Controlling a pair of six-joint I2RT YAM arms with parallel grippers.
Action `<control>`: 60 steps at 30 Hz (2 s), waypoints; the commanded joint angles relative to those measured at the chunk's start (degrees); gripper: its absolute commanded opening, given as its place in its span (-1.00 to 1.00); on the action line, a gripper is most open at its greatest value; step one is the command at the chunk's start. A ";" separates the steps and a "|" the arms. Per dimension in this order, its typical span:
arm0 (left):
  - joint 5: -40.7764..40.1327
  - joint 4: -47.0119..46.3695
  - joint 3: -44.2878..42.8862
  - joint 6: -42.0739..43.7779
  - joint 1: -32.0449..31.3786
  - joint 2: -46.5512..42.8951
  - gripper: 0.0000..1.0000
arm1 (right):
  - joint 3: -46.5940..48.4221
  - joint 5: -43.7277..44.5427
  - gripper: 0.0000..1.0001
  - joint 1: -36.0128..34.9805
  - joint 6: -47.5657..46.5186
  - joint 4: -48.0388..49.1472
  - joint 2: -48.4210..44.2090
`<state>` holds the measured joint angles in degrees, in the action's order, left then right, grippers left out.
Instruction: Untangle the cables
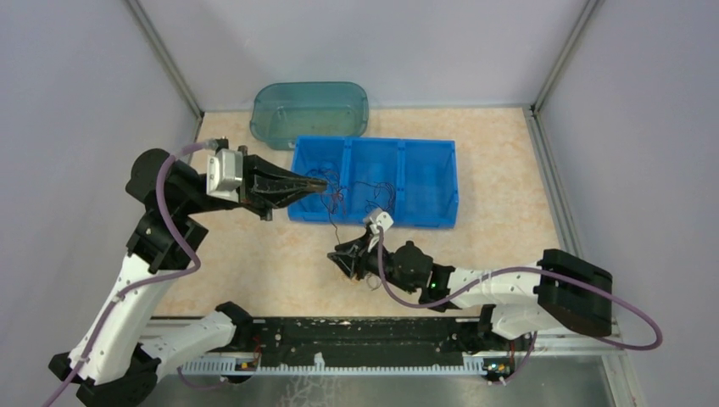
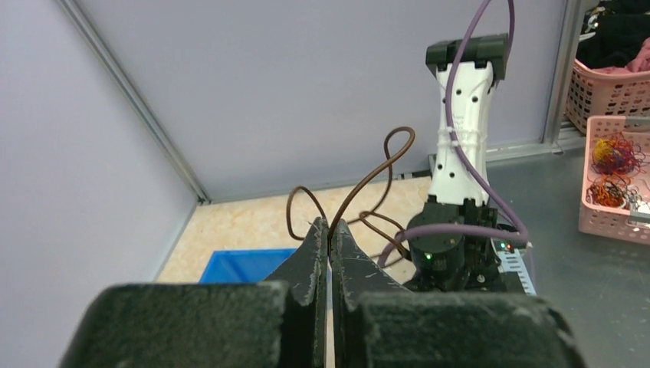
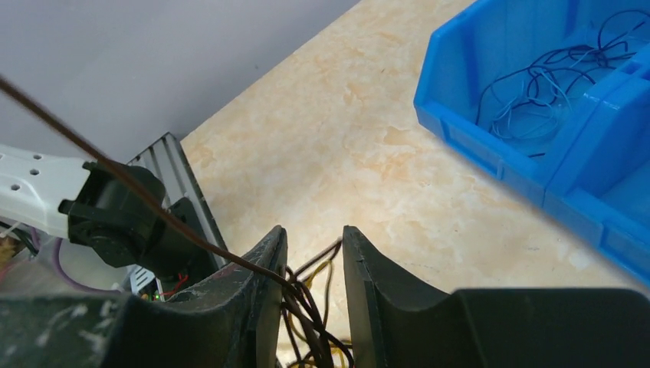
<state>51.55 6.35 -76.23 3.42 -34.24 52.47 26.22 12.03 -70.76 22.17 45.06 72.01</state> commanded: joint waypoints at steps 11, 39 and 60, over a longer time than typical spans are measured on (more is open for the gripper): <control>-6.39 -3.51 -19.24 9.19 0.40 6.97 -1.00 | -4.28 2.88 -0.12 -0.34 3.46 6.65 4.27; -36.15 -32.60 -29.00 38.28 0.40 10.66 -1.00 | -11.34 5.68 0.44 -0.34 3.40 10.48 4.11; -22.42 -9.93 3.88 25.85 0.40 3.98 -1.00 | 0.41 33.61 0.45 -0.21 -7.88 -19.57 -23.66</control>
<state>27.77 -5.04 -77.60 31.86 -34.22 56.10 22.37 29.65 -70.76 15.81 32.16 50.52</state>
